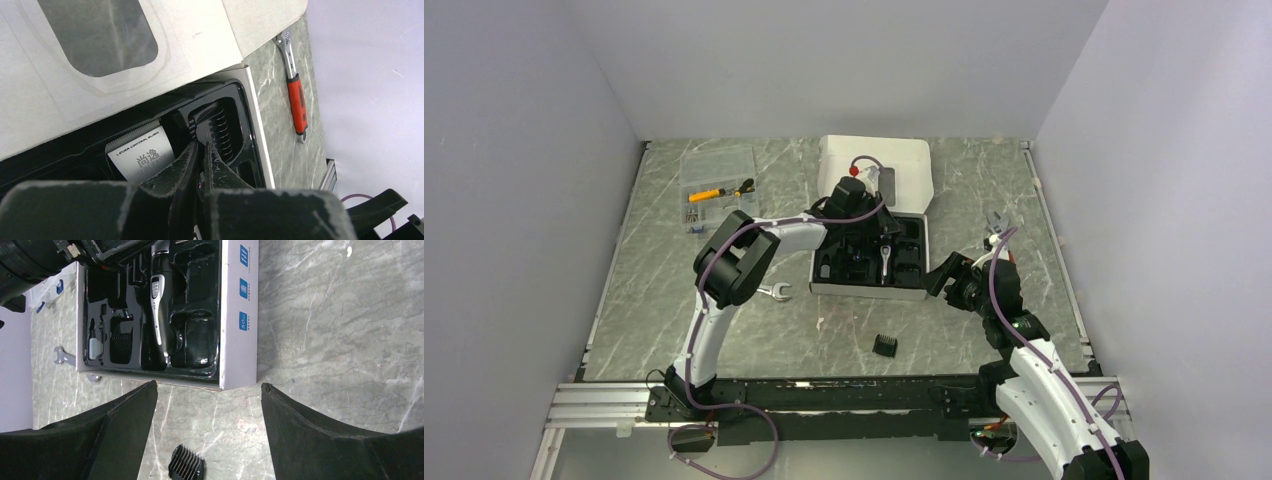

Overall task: Sort the hair-cutting tools
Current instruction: Place the haircut tool in the storage box.

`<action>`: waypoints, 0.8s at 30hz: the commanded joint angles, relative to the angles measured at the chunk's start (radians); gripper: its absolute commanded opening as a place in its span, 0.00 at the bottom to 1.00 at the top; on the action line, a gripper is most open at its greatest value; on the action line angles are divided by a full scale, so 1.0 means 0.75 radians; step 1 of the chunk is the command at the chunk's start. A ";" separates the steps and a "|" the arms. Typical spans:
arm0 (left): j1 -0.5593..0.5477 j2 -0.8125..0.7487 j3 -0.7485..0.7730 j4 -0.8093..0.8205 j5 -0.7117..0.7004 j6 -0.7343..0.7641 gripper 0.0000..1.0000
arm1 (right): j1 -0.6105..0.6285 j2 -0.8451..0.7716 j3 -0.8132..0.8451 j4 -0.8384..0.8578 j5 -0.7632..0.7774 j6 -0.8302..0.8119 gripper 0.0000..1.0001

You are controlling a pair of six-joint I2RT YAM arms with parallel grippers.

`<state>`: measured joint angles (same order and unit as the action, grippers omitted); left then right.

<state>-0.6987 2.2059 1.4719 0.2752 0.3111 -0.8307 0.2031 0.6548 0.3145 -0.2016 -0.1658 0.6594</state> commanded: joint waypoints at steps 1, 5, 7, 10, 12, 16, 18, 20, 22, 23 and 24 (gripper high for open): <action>-0.012 -0.012 0.045 0.101 0.076 -0.022 0.13 | -0.006 0.001 0.019 0.038 -0.002 -0.020 0.79; -0.014 -0.008 0.059 0.104 0.095 -0.035 0.17 | -0.005 -0.001 0.018 0.038 0.000 -0.021 0.79; -0.014 -0.003 0.067 0.099 0.098 -0.036 0.19 | -0.005 -0.002 0.020 0.034 0.001 -0.022 0.79; -0.014 0.001 0.068 0.100 0.103 -0.040 0.20 | -0.005 -0.007 0.020 0.030 0.004 -0.025 0.79; -0.013 0.002 0.067 0.097 0.101 -0.040 0.17 | -0.005 -0.008 0.018 0.030 0.006 -0.024 0.79; -0.014 -0.014 0.048 0.110 0.099 -0.045 0.04 | -0.004 -0.011 0.020 0.027 0.006 -0.026 0.79; -0.013 -0.031 0.033 0.121 0.099 -0.051 0.00 | -0.005 -0.014 0.021 0.027 0.008 -0.024 0.79; -0.005 -0.060 0.005 0.148 0.101 -0.065 0.00 | -0.006 -0.019 0.023 0.020 0.011 -0.024 0.79; 0.006 -0.111 -0.047 0.168 0.090 -0.085 0.00 | -0.005 -0.025 0.027 0.013 0.012 -0.025 0.79; 0.016 -0.140 -0.076 0.189 0.087 -0.100 0.00 | -0.005 -0.030 0.031 0.006 0.014 -0.026 0.79; 0.025 -0.171 -0.113 0.210 0.085 -0.114 0.00 | -0.005 -0.037 0.035 0.001 0.017 -0.028 0.79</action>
<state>-0.6975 2.1906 1.4532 0.3481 0.3710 -0.8795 0.2035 0.6498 0.3145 -0.2024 -0.1654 0.6537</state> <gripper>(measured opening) 0.010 0.785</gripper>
